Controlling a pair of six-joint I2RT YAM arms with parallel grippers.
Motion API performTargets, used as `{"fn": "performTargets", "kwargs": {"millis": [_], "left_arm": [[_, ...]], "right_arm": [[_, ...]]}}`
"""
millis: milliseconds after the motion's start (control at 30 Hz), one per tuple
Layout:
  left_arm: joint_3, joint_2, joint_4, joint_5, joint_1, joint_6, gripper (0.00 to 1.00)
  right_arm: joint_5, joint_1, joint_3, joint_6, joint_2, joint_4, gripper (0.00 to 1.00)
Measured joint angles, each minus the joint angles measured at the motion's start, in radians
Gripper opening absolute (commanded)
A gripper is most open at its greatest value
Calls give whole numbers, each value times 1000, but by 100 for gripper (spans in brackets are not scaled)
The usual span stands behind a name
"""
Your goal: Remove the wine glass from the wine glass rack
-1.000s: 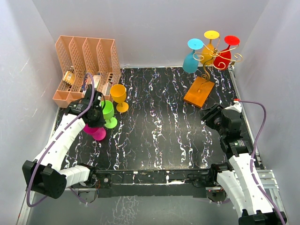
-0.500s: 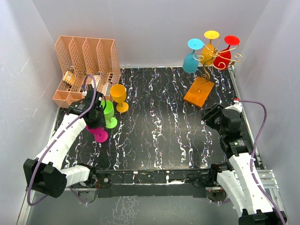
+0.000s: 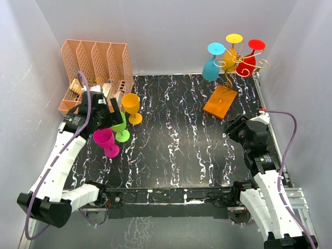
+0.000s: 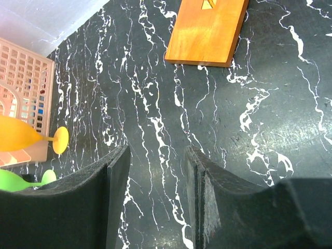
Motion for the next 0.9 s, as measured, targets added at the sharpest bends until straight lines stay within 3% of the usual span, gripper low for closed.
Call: {"fn": "performTargets", "kwargs": {"millis": [300, 467, 700, 900], "left_arm": [[-14, -80, 407, 230, 0, -72, 95], [-67, -76, 649, 342, 0, -107, 97], [-112, -67, 846, 410, -18, -45, 97], [-192, -95, 901, 408, -112, 98, 97]], "right_arm": [[-56, 0, 21, -69, -14, -21, 85], [-69, 0, 55, -91, -25, -17, 97], [-142, 0, 67, -105, 80, 61, 99], [-303, 2, 92, -195, 356, 209, 99]]}}
